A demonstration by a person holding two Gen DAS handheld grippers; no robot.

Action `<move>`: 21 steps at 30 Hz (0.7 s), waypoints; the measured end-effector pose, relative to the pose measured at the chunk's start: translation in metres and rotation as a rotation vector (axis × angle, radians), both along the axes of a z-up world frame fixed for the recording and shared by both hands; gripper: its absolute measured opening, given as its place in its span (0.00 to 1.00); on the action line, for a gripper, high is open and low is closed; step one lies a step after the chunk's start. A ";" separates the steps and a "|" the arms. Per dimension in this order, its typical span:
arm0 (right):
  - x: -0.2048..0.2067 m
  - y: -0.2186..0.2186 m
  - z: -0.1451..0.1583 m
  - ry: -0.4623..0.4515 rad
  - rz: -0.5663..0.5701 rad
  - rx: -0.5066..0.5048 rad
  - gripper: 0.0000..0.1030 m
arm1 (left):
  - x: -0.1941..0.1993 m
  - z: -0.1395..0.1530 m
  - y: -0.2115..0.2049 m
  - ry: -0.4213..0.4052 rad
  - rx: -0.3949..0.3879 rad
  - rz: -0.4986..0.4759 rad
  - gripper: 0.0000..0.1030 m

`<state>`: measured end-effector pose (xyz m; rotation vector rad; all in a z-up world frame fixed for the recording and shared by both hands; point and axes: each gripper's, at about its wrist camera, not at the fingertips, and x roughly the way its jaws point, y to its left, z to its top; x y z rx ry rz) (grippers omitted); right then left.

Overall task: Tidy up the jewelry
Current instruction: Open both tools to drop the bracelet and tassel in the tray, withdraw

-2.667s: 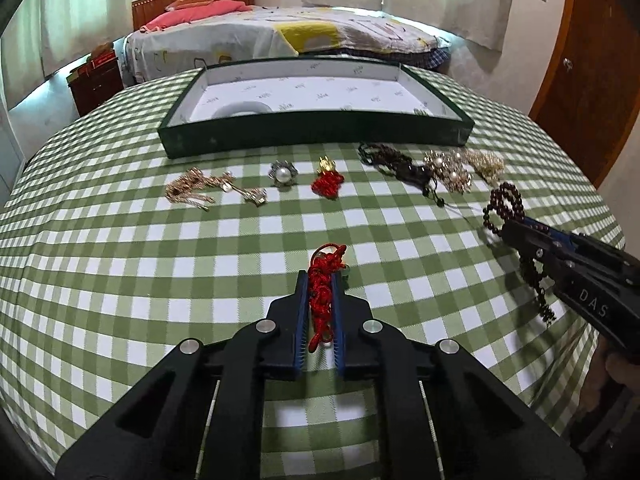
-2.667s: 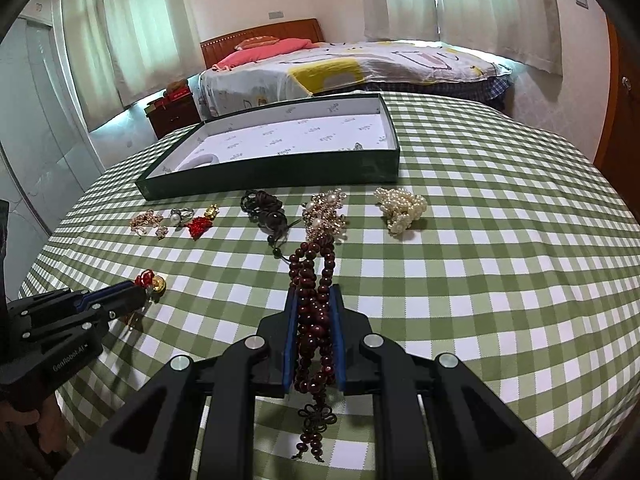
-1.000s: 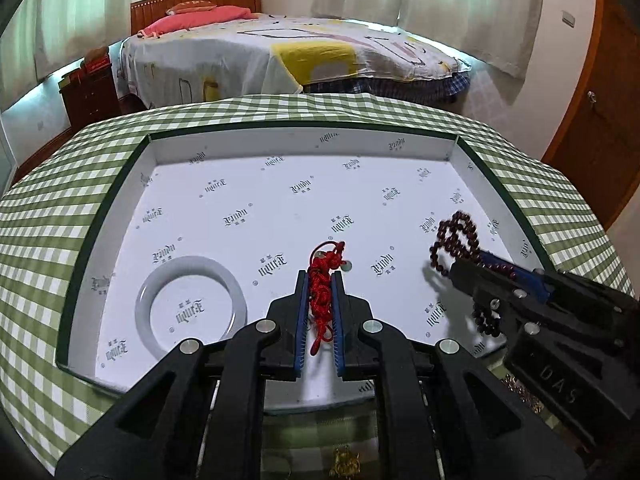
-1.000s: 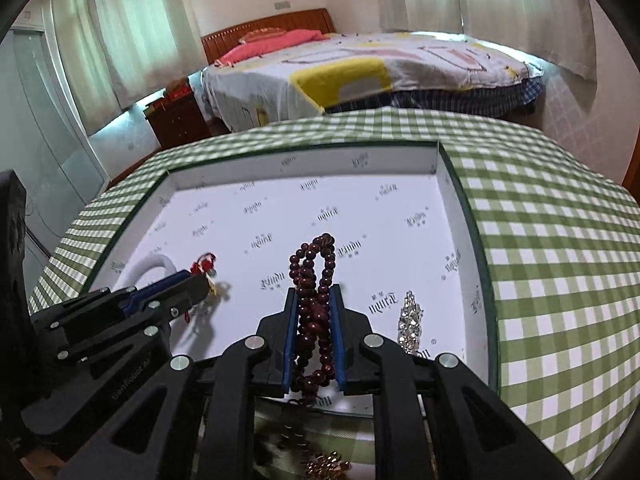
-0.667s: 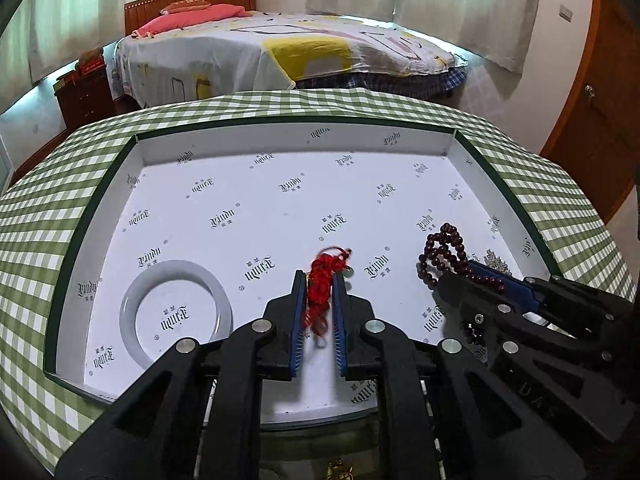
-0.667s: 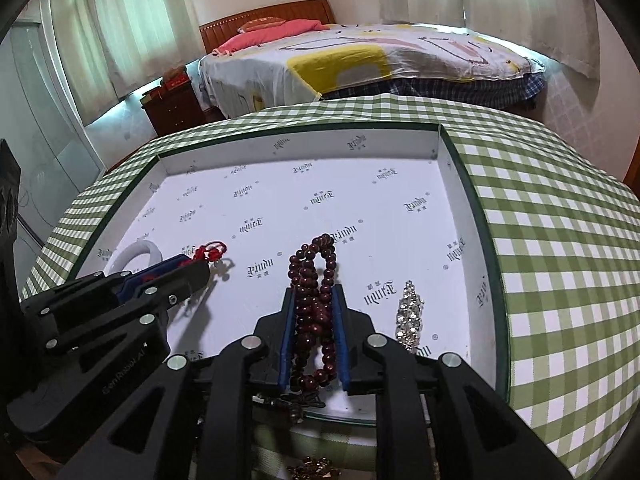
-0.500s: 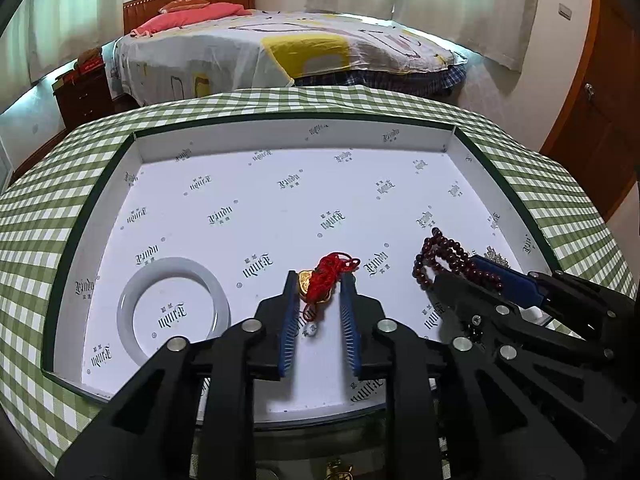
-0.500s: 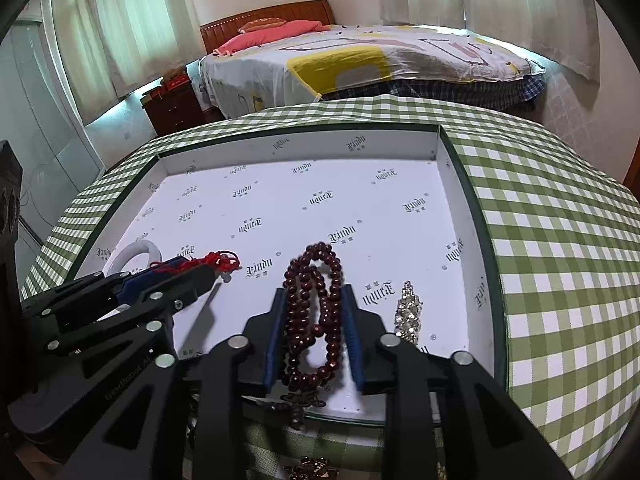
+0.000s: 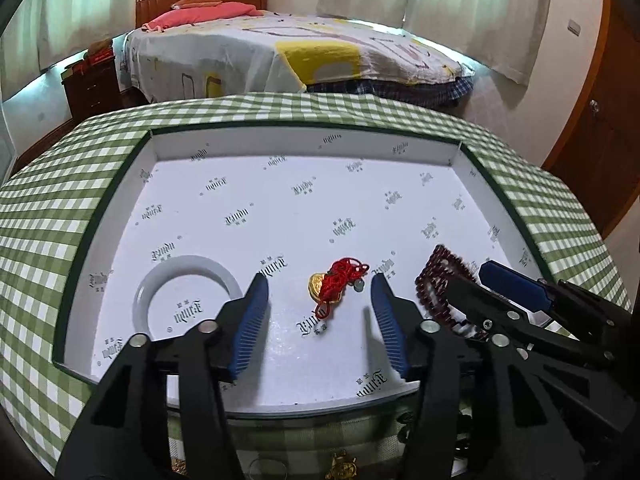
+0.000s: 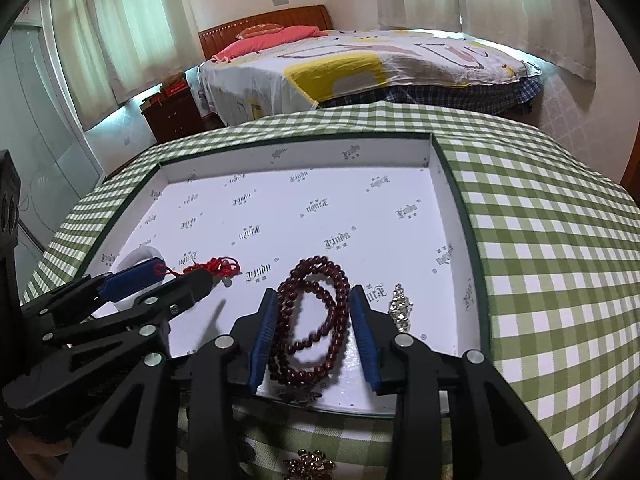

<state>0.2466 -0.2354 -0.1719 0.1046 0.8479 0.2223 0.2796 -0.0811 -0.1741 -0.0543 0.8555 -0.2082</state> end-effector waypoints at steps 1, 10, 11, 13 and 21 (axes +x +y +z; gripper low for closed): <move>-0.001 -0.001 0.002 -0.005 -0.002 0.001 0.39 | -0.001 0.002 0.000 -0.004 -0.001 0.001 0.54; -0.019 -0.003 0.023 -0.053 -0.010 -0.014 0.46 | -0.023 0.030 0.007 -0.080 0.011 0.011 0.66; -0.023 -0.003 0.024 -0.058 -0.012 -0.019 0.47 | -0.027 0.033 0.008 -0.092 0.019 0.013 0.68; -0.029 -0.004 0.027 -0.064 -0.014 -0.023 0.48 | -0.037 0.039 0.010 -0.113 0.032 0.014 0.69; -0.066 -0.007 0.032 -0.073 -0.027 -0.030 0.48 | -0.080 0.051 0.032 -0.155 0.059 0.035 0.70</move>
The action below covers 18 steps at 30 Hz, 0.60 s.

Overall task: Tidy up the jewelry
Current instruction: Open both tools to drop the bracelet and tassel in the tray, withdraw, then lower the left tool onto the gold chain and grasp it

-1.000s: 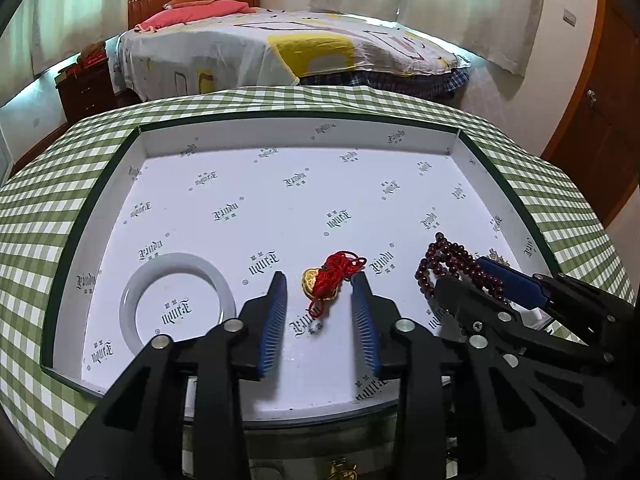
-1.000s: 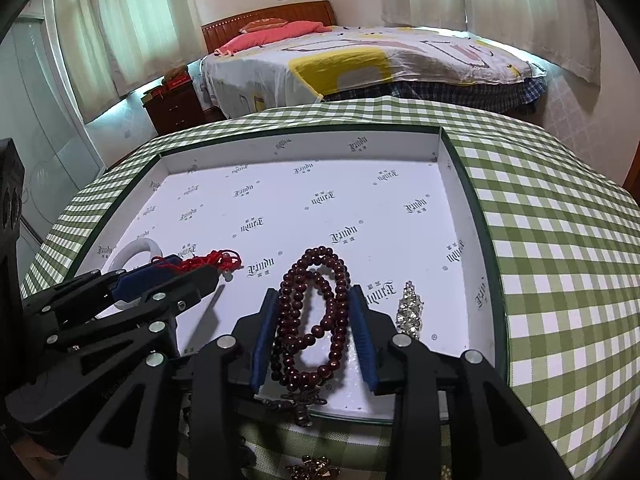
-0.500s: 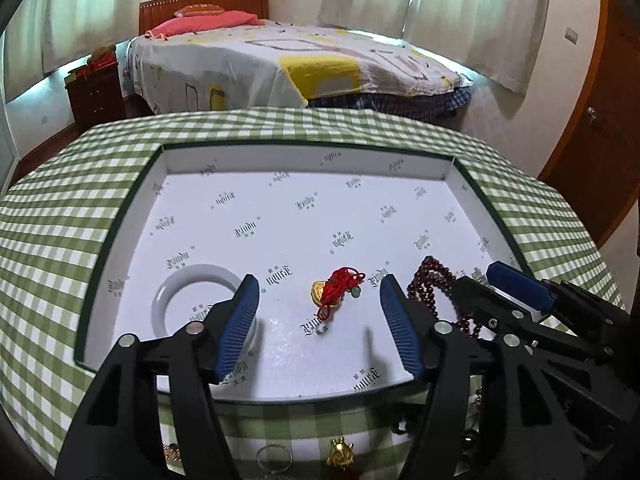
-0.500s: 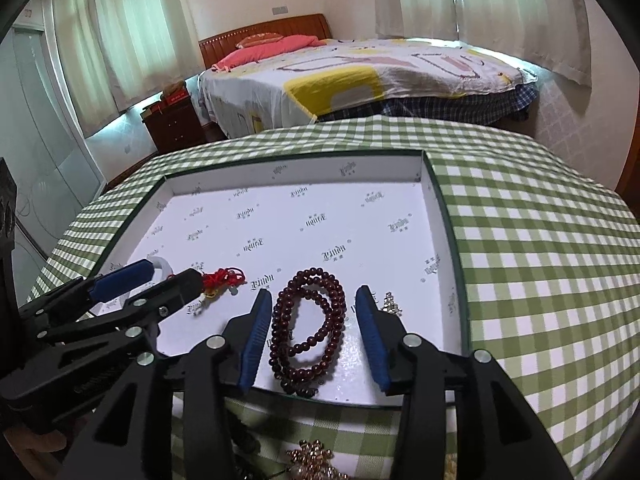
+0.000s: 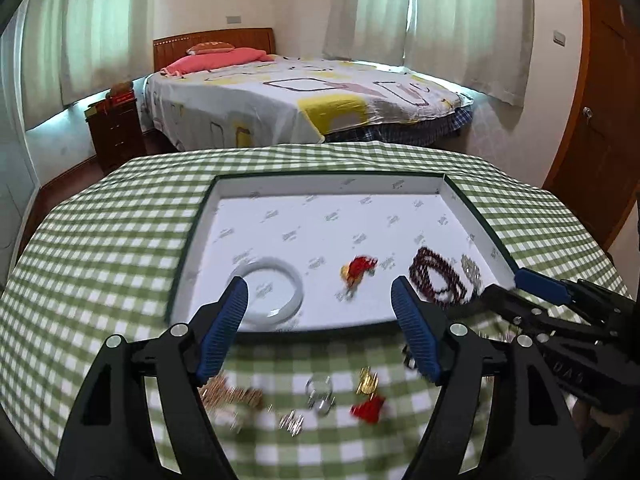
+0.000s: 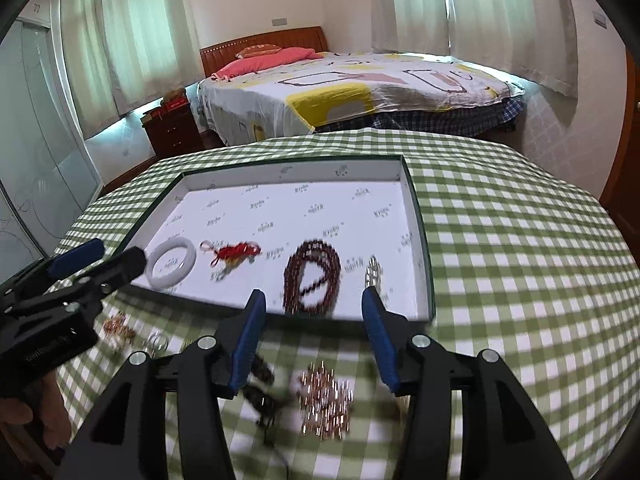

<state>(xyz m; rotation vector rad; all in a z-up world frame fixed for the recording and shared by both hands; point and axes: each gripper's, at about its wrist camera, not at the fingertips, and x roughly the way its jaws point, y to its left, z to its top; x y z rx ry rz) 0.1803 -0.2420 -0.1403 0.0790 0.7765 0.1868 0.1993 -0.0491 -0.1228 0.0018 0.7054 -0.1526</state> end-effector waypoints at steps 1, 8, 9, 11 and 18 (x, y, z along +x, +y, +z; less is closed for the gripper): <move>-0.005 0.000 -0.001 0.001 -0.001 -0.001 0.48 | -0.006 0.000 0.004 0.005 -0.001 0.007 0.70; -0.032 -0.003 -0.009 0.019 -0.011 0.004 0.49 | -0.043 -0.015 0.029 0.044 0.025 0.037 0.70; -0.035 -0.004 -0.011 0.023 -0.013 0.003 0.49 | -0.046 -0.017 0.032 0.051 0.025 0.041 0.70; -0.040 -0.005 -0.016 0.035 -0.014 0.003 0.49 | -0.053 -0.025 0.040 0.076 0.023 0.056 0.70; -0.051 -0.006 -0.030 0.065 -0.012 0.005 0.49 | -0.063 -0.042 0.063 0.134 -0.006 0.104 0.70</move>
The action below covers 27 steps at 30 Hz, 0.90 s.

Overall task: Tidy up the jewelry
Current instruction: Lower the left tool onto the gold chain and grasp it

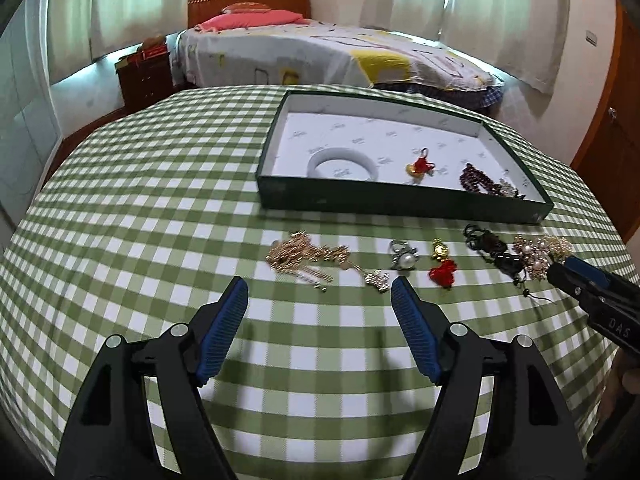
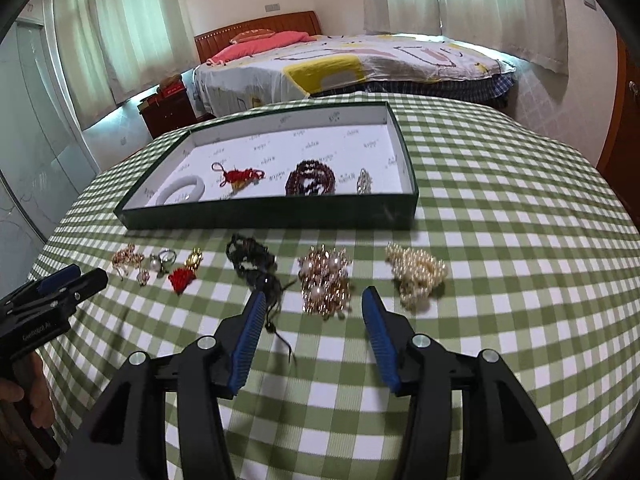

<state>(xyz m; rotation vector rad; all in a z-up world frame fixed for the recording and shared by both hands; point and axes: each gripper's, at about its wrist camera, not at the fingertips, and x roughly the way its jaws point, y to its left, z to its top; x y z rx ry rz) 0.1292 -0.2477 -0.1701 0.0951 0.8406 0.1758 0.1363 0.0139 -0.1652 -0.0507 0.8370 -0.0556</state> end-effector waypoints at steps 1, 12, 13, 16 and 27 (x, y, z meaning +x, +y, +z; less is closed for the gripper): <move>0.000 0.000 -0.001 0.001 0.002 0.000 0.49 | -0.001 -0.001 0.002 0.001 0.000 0.003 0.70; -0.001 0.002 -0.007 0.009 0.009 0.004 0.49 | 0.022 -0.013 0.004 0.039 0.007 0.018 0.70; 0.000 0.002 -0.008 0.010 0.009 0.006 0.49 | 0.025 -0.013 0.004 0.040 0.007 0.019 0.70; 0.001 0.001 -0.008 0.012 0.009 0.009 0.49 | 0.036 -0.015 0.004 0.041 0.007 0.024 0.70; 0.006 -0.002 -0.012 0.023 0.007 0.029 0.49 | 0.054 -0.023 0.000 0.069 0.001 0.006 0.59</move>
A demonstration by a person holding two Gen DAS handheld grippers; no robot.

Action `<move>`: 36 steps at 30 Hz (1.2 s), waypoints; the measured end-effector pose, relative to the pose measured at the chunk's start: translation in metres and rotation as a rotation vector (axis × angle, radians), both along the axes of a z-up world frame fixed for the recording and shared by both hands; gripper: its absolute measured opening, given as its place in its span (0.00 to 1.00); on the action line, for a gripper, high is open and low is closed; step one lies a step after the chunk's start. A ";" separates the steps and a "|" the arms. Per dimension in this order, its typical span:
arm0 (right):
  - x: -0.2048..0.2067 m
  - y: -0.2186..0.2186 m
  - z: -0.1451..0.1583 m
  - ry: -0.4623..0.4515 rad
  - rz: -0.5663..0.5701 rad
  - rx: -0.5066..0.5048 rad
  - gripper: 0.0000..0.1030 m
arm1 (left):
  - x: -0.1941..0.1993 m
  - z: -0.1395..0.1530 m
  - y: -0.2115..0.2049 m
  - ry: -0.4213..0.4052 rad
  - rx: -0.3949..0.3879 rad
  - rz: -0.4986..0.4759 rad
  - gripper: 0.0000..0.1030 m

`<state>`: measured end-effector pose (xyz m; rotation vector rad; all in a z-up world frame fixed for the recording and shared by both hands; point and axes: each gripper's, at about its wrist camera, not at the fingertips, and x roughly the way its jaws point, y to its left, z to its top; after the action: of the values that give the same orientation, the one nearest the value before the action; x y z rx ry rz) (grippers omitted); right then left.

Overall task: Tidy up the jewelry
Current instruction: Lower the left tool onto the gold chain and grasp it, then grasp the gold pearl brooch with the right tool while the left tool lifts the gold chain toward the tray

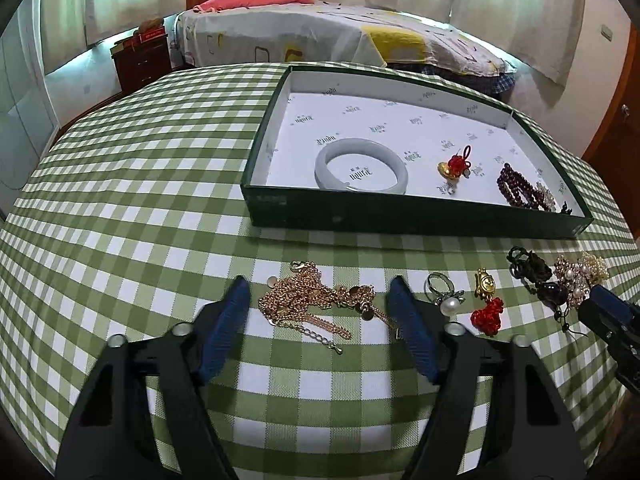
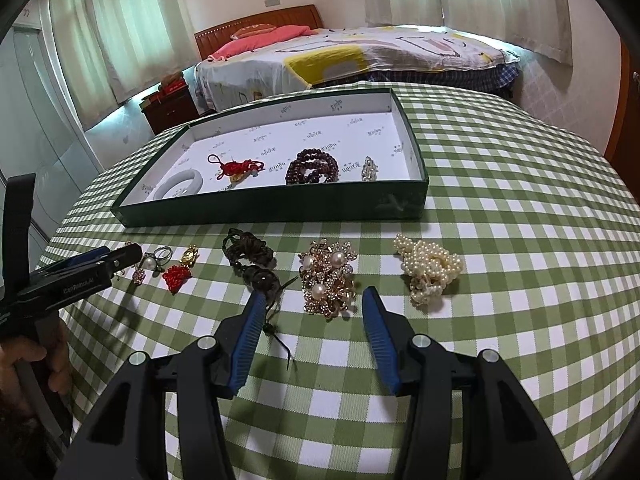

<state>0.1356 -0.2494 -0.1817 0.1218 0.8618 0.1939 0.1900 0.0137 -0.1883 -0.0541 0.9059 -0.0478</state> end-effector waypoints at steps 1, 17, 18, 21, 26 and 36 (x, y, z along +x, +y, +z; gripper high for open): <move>0.000 0.000 -0.001 0.002 -0.001 0.001 0.49 | -0.001 0.000 0.000 -0.002 0.002 0.000 0.53; 0.001 -0.002 -0.004 0.011 -0.005 0.004 0.49 | -0.011 0.002 0.002 -0.006 -0.079 -0.054 0.10; 0.001 -0.002 -0.004 0.011 -0.006 0.005 0.49 | -0.013 0.003 0.002 -0.007 -0.081 -0.055 0.10; 0.001 -0.001 -0.004 0.009 -0.004 0.004 0.49 | -0.018 0.005 0.002 -0.015 -0.081 -0.054 0.10; 0.002 -0.003 -0.002 0.008 -0.004 0.001 0.49 | -0.021 0.008 0.003 -0.029 -0.075 -0.052 0.10; 0.018 -0.004 -0.003 0.019 -0.004 -0.007 0.42 | -0.020 0.009 0.005 -0.023 -0.074 -0.049 0.10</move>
<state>0.1537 -0.2530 -0.1850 0.1184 0.8809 0.1864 0.1700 0.0191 -0.1796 -0.0998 0.8820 -0.1277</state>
